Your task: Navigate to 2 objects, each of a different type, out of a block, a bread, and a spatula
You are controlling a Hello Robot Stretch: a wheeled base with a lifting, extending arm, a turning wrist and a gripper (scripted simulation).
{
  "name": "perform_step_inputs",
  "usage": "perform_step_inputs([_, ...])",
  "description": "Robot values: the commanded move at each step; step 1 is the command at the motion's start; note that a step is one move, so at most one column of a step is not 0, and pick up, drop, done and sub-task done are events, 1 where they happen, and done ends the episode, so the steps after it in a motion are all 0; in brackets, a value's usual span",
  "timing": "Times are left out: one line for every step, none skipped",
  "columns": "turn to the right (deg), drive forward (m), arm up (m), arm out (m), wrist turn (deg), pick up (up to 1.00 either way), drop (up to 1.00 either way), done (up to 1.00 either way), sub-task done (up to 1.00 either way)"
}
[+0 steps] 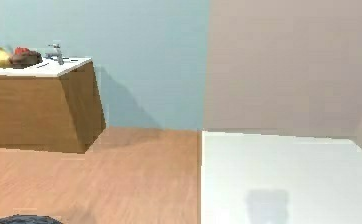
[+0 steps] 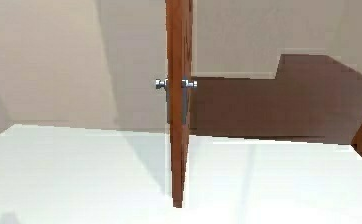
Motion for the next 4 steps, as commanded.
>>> perform_step_inputs([0.0, 0.85, 0.00, 0.00, 0.0, 0.00, 0.00, 0.00, 0.00])
perform_step_inputs([-39.0, 0.00, 0.00, 0.00, 0.0, 0.00, 0.00, 0.00, 0.00])
perform_step_inputs([0.0, 0.85, 0.00, 0.00, 0.0, 0.00, 0.00, 0.00, 0.00])
perform_step_inputs([-24.0, 0.00, 0.00, 0.00, 0.0, 0.00, 0.00, 0.00, 0.00])
